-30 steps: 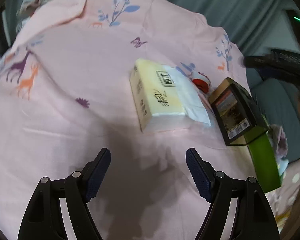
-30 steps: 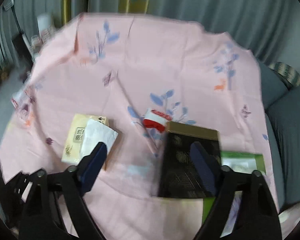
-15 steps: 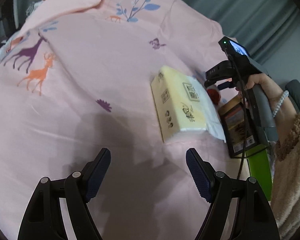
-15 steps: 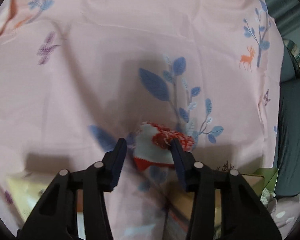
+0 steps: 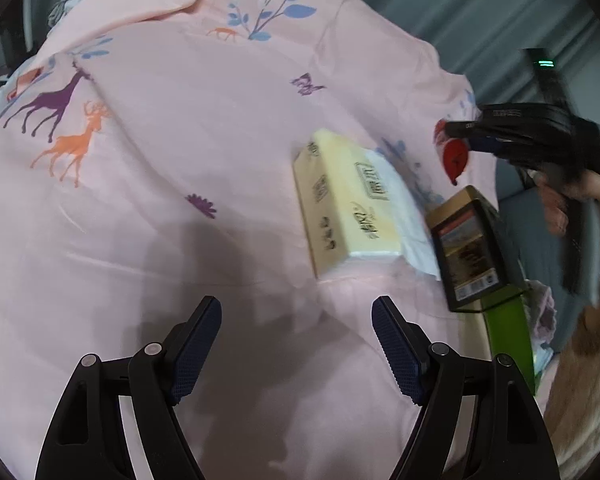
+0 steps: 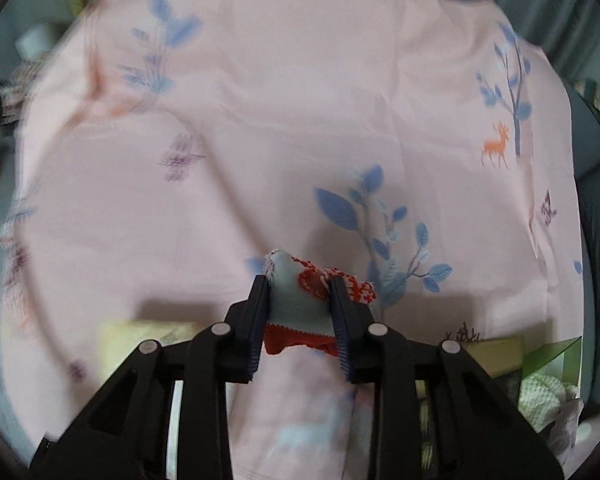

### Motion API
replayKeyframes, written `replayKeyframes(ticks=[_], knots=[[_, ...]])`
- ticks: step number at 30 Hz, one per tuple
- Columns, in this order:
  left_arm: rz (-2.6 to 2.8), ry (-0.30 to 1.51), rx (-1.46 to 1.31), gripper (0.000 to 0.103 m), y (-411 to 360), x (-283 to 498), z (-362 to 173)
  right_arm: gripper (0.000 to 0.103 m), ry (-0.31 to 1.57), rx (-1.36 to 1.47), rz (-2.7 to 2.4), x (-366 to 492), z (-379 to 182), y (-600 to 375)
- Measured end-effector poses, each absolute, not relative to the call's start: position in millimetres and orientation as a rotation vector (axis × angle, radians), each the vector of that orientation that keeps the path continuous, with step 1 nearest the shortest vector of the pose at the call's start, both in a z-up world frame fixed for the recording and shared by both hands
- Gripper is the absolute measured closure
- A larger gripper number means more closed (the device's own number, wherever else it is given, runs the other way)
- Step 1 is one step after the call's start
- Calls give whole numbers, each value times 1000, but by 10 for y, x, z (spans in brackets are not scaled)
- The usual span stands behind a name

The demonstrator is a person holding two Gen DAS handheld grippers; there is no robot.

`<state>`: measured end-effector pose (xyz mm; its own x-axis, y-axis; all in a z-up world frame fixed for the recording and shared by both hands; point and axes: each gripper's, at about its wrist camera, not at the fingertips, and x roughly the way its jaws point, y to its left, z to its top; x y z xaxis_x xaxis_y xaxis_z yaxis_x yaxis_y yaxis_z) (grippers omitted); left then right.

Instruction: Organize soft objects

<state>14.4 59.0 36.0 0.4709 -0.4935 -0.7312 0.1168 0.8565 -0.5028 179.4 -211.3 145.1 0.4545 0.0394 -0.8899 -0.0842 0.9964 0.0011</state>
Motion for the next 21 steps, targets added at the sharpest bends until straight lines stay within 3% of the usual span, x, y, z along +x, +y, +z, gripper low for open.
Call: replayKeyframes(ticks=[6,11,18,21], knots=[[-345,992,-371,25,589,59,409,73,1031,-42,280,793,1617,-1958],[-335,987,-352,25,546,4,427,72,1066,-89,288,124,1226,-1894],[-337,995,-299,25,439,-47,422,66,1125,-65,261,-65,711,-1827],[-325,992,-292,25,420,-70,434,40,1111,28,277,-62,747,-1888]])
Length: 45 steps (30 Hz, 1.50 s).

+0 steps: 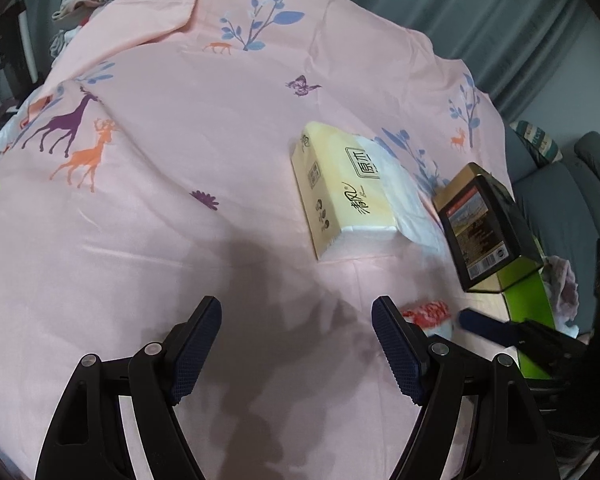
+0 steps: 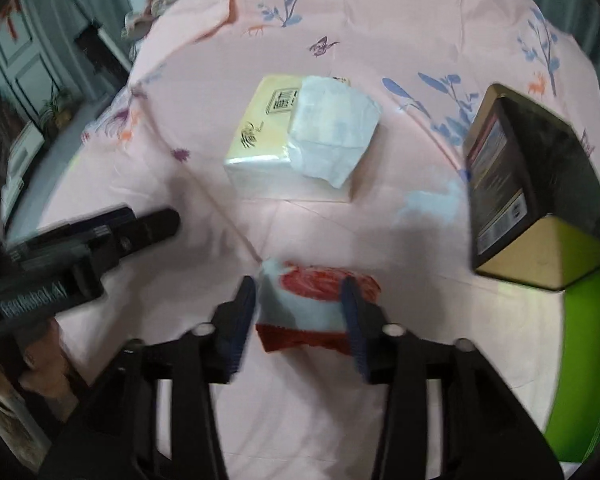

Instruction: Organize soft objects

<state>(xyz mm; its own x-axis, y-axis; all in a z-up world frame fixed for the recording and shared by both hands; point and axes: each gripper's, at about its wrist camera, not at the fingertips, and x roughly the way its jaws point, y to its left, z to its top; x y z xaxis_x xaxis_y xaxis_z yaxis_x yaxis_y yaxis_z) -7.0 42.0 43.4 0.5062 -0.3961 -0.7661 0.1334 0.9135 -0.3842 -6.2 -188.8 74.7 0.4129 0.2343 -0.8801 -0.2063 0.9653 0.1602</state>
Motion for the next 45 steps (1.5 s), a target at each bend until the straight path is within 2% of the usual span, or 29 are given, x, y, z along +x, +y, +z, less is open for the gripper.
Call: replayKeyframes(ticks=[1,3,6,9,16,21,22,23,26,31,38,45], knots=[[-319,988,-292,25,422,-82,443,34,1098,45,275,-77,797,-1914],[-301,974,-291,25,420,-125,464,33,1043,75,267,-137,965,-2016],[-319,972,-275,25,323,-177,462,23,959,204,252,-193,1115,-2262],[-422,1001,-294,25,164,-194,405,23,966,330,233,-215,1021,-2443],[-582,1066,-280,26,-264,-274,231,37,1088,426,280,-25,557,-2381],[-570,1047,-238,52,-380,-287,179,42,1140,450,297,82,301,-2326],[-573,1035,-233,54,-370,-285,179,44,1136,472,315,88,278,-2346],[-576,1028,-230,56,-377,-290,189,49,1133,493,337,94,258,-2352],[-570,1001,-196,58,-405,-331,266,53,1136,541,358,87,264,-2394],[-580,878,-130,58,-517,-509,604,54,1048,529,378,-54,567,-2453],[-700,705,-108,58,-771,-752,1196,53,829,502,340,-412,1265,-2782],[-833,619,-83,58,-1282,-872,1555,53,667,479,213,-750,1686,-3266]])
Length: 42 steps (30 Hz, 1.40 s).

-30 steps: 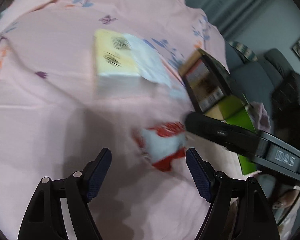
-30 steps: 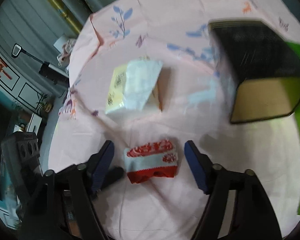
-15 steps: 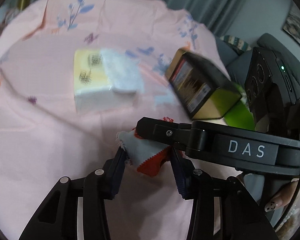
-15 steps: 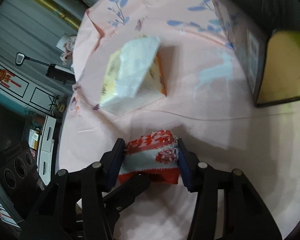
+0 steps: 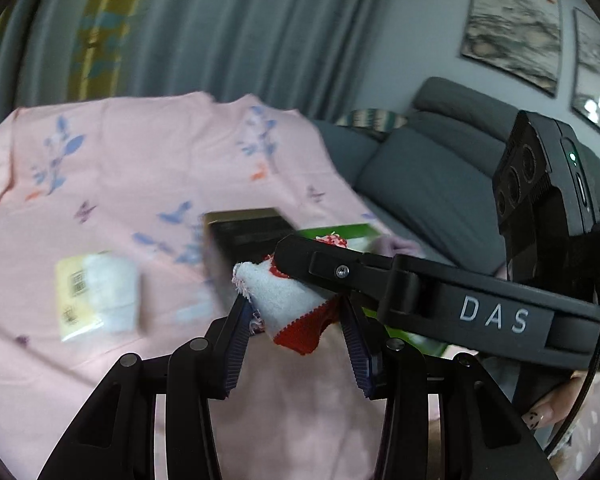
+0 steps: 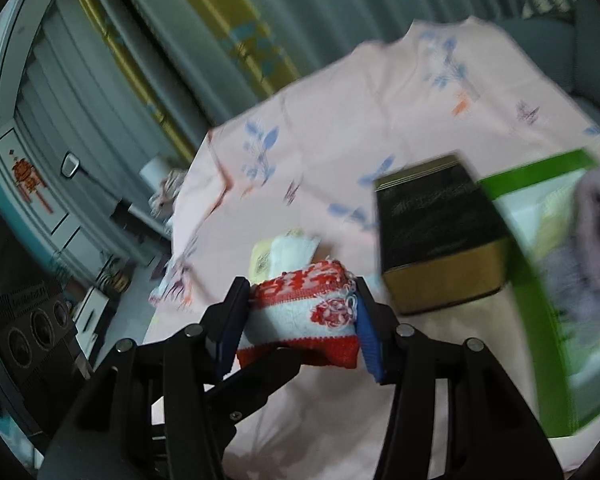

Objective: Organize soft objects
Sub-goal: 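Carry the sock into the green box and open the right gripper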

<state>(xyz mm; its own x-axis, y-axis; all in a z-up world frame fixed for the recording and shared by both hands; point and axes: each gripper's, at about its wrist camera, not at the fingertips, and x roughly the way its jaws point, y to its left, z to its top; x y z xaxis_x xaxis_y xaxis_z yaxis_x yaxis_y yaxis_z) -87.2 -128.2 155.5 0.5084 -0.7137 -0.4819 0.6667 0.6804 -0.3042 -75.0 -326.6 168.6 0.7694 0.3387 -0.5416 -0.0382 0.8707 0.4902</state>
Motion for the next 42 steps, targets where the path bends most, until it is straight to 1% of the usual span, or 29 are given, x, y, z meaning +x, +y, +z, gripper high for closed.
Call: replayKeyframes(ticks=[9,16,29,35,42], knots=[[-967,616,-56,58,-1957,-1003,1666,52,596,519,34,-1023,1782,-3864],[-1059,674,-43,58,-2407,-1051,1581,51,598,545,-96,-1207,1697,-4204],[-1142,855,4,58,-3031,-1034,1273,50,689,635,-263,-1327,1350,-4732],[-1139,974,5,58,-3174,-962,1073,50,759,654,-312,-1295,1182,-4846],[-1104,1029,31,58,-3246,-885,960,50,809,684,-317,-1181,1027,-4910]])
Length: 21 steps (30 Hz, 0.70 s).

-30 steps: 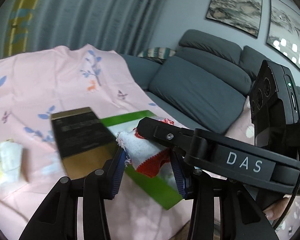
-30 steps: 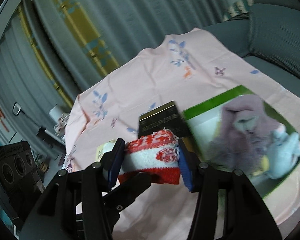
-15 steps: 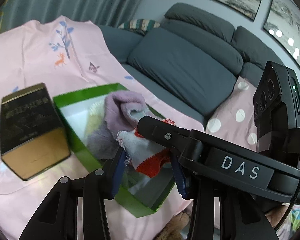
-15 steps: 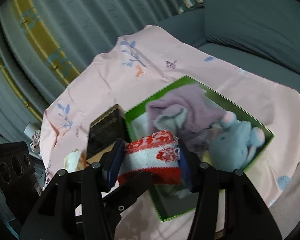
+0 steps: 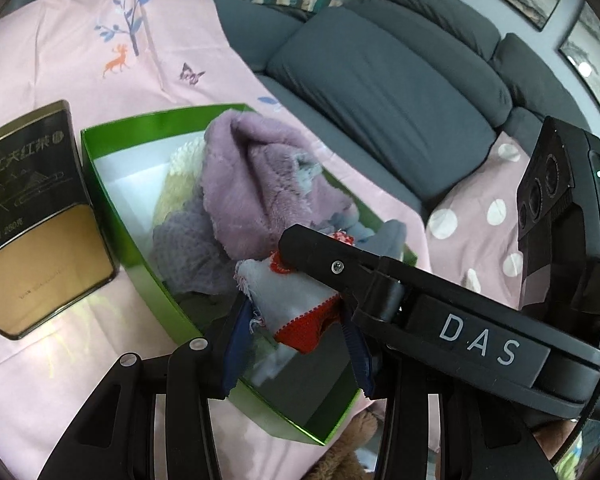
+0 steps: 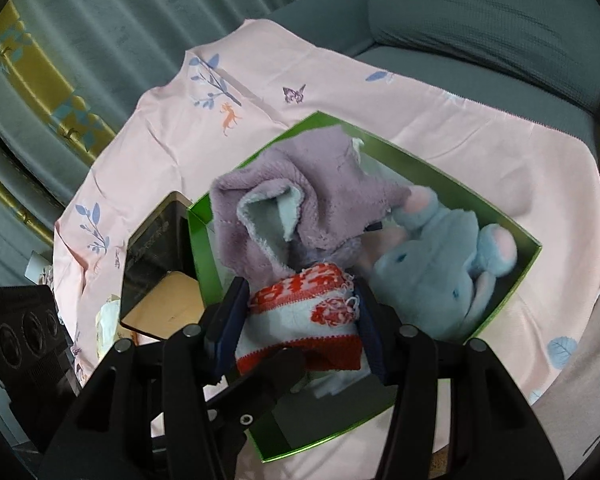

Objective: Organize soft objects
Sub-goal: 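Carry the sock into the green box and open the right gripper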

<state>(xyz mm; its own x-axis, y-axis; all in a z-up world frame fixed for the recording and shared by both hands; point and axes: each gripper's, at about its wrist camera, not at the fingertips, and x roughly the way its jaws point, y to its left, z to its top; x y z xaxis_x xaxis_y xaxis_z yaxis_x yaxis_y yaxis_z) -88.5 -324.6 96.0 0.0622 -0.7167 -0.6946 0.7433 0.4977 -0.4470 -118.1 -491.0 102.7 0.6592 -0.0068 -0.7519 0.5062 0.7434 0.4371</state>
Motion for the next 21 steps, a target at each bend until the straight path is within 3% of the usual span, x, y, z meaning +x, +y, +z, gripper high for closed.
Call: replayKeyframes(ticks=[21], knots=[[-1021,1035,149,58,-3462,-920,927,52,820,663,-337,-1114,975,-4907]])
